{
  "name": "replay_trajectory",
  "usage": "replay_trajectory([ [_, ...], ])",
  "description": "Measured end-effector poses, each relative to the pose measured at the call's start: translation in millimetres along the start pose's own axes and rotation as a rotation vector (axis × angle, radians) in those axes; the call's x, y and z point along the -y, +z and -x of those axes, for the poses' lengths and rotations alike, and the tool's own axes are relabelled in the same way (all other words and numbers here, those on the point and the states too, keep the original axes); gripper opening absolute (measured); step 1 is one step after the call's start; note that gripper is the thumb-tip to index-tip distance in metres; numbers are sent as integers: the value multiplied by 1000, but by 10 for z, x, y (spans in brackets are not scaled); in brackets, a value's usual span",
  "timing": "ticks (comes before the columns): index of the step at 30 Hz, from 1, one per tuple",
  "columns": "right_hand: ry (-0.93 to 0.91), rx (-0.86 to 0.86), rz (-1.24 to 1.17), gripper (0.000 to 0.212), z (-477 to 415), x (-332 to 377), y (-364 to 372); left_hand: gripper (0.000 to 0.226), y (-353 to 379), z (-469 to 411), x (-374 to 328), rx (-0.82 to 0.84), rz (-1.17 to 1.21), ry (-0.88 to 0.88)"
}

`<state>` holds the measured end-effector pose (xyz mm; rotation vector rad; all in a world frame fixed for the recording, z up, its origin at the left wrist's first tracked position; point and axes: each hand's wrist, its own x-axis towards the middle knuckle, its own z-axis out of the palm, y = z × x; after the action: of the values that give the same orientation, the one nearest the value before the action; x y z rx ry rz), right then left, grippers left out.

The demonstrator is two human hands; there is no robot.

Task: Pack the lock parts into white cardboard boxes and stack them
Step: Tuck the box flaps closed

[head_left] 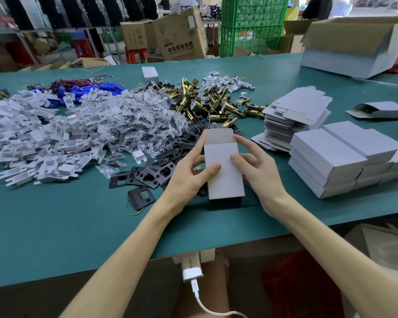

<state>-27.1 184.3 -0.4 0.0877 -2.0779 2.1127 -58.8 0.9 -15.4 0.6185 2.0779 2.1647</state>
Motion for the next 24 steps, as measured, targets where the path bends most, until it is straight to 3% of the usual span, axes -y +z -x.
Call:
replay_trajectory([
  [7, -4, -95, -92, 8, 22, -110, 102, 34, -31, 6, 24, -50, 34, -17],
  [10, 21, -77, -116, 5, 19, -132, 94, 14, -20, 8, 46, -107, 25, -58],
  [18, 85, -71, -202, 13, 29, -131, 68, 36, 3, -3, 36, -66, -21, -41],
  [24, 79, -18, -182, 13, 39, -115, 62, 34, -8, 12, 3, -7, 10, -65],
])
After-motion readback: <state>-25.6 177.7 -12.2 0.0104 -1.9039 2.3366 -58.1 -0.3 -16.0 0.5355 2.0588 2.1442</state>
